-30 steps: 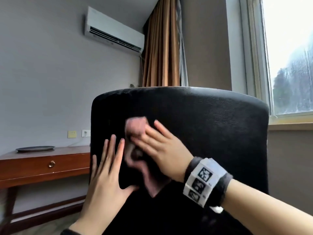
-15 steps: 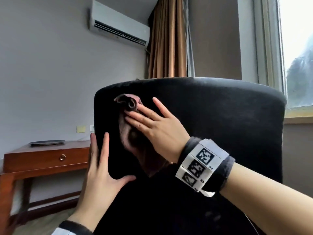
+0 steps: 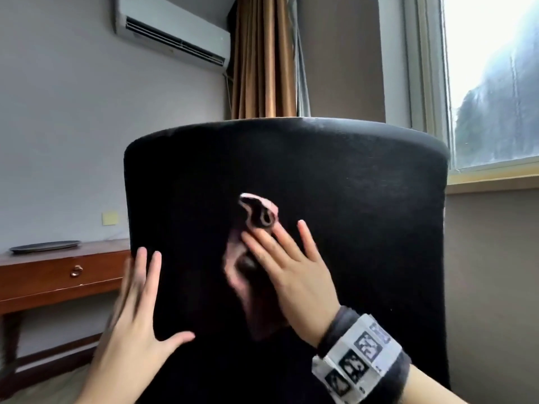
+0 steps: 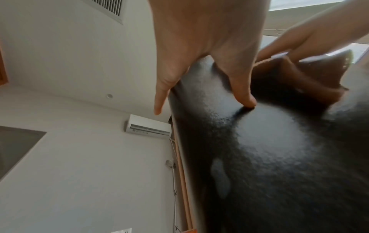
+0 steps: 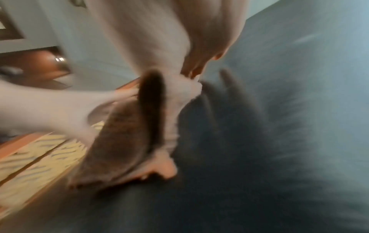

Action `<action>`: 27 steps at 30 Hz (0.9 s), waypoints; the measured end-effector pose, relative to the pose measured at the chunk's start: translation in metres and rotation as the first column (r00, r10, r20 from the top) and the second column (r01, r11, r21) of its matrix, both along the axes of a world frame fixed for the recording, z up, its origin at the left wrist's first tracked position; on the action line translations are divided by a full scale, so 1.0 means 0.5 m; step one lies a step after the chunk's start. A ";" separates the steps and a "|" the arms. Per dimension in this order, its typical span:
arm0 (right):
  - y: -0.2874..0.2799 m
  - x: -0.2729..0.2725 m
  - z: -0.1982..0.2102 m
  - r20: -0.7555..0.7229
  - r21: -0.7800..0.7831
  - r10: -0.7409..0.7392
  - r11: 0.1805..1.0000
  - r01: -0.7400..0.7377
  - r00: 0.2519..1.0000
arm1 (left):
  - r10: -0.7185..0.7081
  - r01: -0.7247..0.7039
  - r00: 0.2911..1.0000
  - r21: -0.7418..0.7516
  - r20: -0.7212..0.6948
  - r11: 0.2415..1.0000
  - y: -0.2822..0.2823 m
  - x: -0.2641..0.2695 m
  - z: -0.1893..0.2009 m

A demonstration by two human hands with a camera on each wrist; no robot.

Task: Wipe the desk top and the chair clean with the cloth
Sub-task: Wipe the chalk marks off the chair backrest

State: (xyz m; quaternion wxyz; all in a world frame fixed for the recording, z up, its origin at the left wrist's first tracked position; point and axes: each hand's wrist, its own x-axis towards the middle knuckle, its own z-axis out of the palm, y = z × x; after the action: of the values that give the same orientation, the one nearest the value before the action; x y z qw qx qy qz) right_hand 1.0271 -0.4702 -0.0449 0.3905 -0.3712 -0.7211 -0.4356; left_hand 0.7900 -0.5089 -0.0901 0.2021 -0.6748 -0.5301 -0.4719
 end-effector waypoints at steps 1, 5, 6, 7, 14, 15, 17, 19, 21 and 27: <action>0.007 0.042 0.004 -0.132 0.002 -0.016 1.000 0.016 0.991 | 0.009 -0.009 1.000 -0.012 -0.014 1.000 0.000 0.003 -0.004; 0.040 0.117 -0.098 -0.428 -0.081 0.003 0.996 -0.042 0.904 | 0.007 -0.006 0.999 -0.013 0.049 1.000 -0.006 0.028 -0.008; 0.042 0.107 -0.143 -0.446 -0.113 0.020 0.990 -0.078 0.895 | 0.008 -0.007 0.998 -0.008 0.059 1.000 -0.008 0.033 -0.008; 0.040 0.093 -0.184 -0.467 -0.097 0.054 0.989 -0.112 0.883 | 0.012 -0.011 0.998 -0.005 0.055 1.000 -0.010 0.036 -0.010; 0.033 0.066 -0.098 -0.455 -0.017 0.111 0.991 -0.133 0.884 | 0.042 -0.043 0.998 0.017 0.045 0.999 -0.011 0.047 -0.019; 0.033 0.062 -0.068 -0.453 -0.014 0.107 0.992 -0.126 0.885 | 0.047 -0.048 0.998 0.024 0.049 0.999 -0.010 0.049 -0.023; 0.032 0.058 -0.062 -0.457 -0.010 0.097 0.993 -0.115 0.884 | 0.045 -0.047 0.998 0.041 0.045 0.998 -0.008 0.050 -0.030; 0.028 0.059 -0.128 -0.452 -0.016 0.097 0.993 -0.116 0.887 | 0.053 -0.055 0.998 0.057 0.039 0.997 -0.004 0.045 -0.035; 0.015 0.063 -0.210 -0.433 -0.037 0.099 0.991 -0.128 0.896 | 0.055 -0.058 0.998 0.061 0.040 0.996 0.000 0.041 -0.036; 0.052 0.121 -0.101 -0.538 -0.055 0.026 0.996 -0.066 0.842 | 0.074 -0.075 0.997 0.080 0.017 0.994 0.002 0.052 -0.037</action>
State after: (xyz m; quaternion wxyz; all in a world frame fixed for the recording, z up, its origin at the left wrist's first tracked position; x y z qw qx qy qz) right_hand 1.0879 -0.4443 -0.0956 0.5736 -0.4745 -0.6067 -0.2790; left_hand 0.8162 -0.5080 -0.1084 0.2429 -0.6424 -0.5370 -0.4899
